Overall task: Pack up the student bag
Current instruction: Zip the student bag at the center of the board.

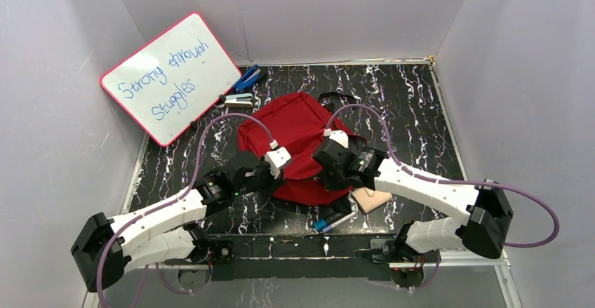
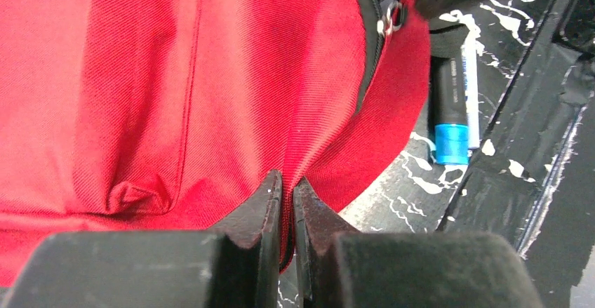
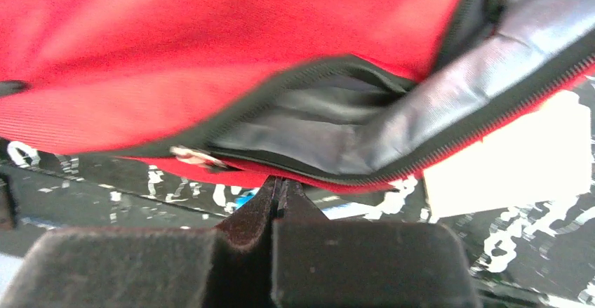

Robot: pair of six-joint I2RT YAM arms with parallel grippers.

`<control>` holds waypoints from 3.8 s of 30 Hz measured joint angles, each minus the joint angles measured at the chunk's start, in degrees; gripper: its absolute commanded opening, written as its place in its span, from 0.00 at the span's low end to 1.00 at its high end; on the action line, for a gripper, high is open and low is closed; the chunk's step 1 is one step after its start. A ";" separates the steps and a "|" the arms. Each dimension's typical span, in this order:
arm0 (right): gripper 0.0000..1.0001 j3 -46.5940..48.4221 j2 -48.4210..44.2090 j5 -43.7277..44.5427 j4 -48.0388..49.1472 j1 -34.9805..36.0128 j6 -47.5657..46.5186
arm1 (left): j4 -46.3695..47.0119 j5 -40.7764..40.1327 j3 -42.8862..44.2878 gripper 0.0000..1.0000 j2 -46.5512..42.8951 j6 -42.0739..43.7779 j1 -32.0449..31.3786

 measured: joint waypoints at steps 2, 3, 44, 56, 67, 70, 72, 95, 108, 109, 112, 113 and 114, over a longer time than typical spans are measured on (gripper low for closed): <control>0.00 0.76 0.00 2.29 -3.02 -0.02 -0.37 | -1.20 -1.25 0.00 0.00 -0.48 0.13 0.00; 0.00 1.16 0.00 3.65 -4.98 -0.09 -0.50 | -1.86 -2.19 0.00 0.00 -0.98 0.13 0.02; 0.52 -21.24 -12.96 4.59 32.26 7.48 6.49 | -5.49 -8.72 0.00 0.00 -3.13 0.26 0.04; 0.45 -21.24 -6.84 8.02 37.83 7.48 5.31 | -4.68 -7.21 0.02 0.00 -3.13 0.07 0.26; 0.08 -21.31 -6.23 10.10 39.65 7.50 4.61 | -4.26 -7.02 0.00 0.00 -3.10 -0.13 0.33; 0.00 -21.22 -6.29 11.58 37.92 7.61 5.33 | -4.28 -7.04 0.00 0.00 -3.13 -0.13 0.33; 0.00 -20.79 -6.84 12.68 35.54 7.76 5.62 | -4.37 -7.23 0.02 0.00 -3.13 -0.13 0.31; 0.00 -2.91 -2.67 -2.86 8.02 -13.46 -7.76 | -7.48 -23.06 0.07 0.00 -9.22 -3.87 -0.74; 0.00 -2.14 -1.79 -15.15 8.00 -18.45 -22.49 | -9.11 -17.92 0.50 0.65 -15.89 2.34 1.42; 0.00 -2.16 -1.88 -17.14 7.98 -18.56 -23.93 | -8.63 -14.36 1.20 0.67 -14.99 2.82 1.44; 0.00 -2.16 -1.88 -20.41 8.22 -18.56 -26.64 | -6.93 -5.92 4.07 0.68 -10.51 3.67 1.44; 0.00 -2.21 -1.92 -21.35 8.31 -18.56 -27.50 | -5.77 -3.13 5.27 0.68 -8.24 3.96 1.44; 0.00 -2.32 -2.03 -22.10 8.46 -18.56 -28.06 | -4.39 -0.26 6.47 0.68 -5.62 4.11 1.42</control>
